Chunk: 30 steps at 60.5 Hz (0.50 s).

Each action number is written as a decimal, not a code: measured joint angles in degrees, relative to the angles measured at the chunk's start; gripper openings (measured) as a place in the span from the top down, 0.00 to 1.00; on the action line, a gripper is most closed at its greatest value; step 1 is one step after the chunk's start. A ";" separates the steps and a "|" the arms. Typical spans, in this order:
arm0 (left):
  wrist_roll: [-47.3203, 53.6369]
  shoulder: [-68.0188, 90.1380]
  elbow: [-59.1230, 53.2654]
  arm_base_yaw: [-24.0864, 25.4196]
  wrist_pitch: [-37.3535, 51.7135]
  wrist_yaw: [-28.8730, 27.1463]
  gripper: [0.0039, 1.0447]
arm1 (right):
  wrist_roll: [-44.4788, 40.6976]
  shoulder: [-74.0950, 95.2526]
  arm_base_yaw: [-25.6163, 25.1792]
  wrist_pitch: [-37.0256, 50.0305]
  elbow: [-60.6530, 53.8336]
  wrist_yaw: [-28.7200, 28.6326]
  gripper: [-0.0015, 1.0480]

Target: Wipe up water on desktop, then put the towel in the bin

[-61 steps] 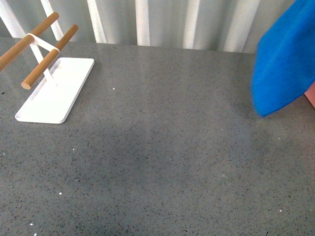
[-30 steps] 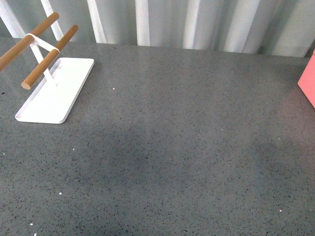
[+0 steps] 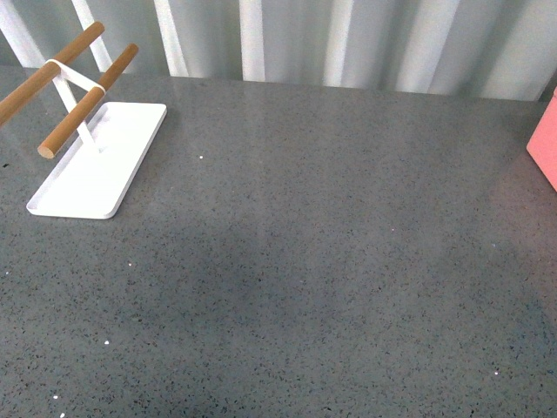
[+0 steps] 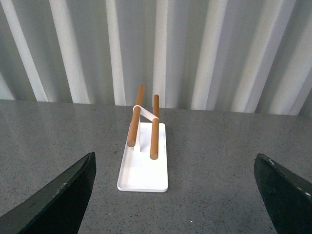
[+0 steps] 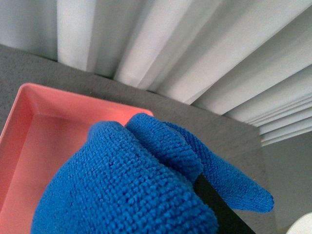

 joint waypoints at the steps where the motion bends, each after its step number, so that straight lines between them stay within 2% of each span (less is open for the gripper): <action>1: 0.00 0.00 0.00 -0.02 0.00 0.00 0.06 | 0.07 0.24 0.04 0.11 -0.22 0.20 0.97; 9: 0.00 0.00 0.00 0.00 0.00 0.00 0.06 | 1.51 4.00 0.48 0.94 -1.79 2.43 0.97; 19: 0.00 0.00 0.00 -0.02 0.00 0.00 0.06 | 7.80 9.49 2.14 0.02 -1.79 5.35 0.97; 25: 0.00 0.00 0.00 -0.02 0.00 0.00 0.06 | 13.25 13.27 4.26 -2.19 -1.55 7.17 0.97; 30: 0.00 0.00 0.00 -0.02 0.00 0.00 0.06 | 19.34 15.78 5.44 -4.52 -0.92 6.19 0.97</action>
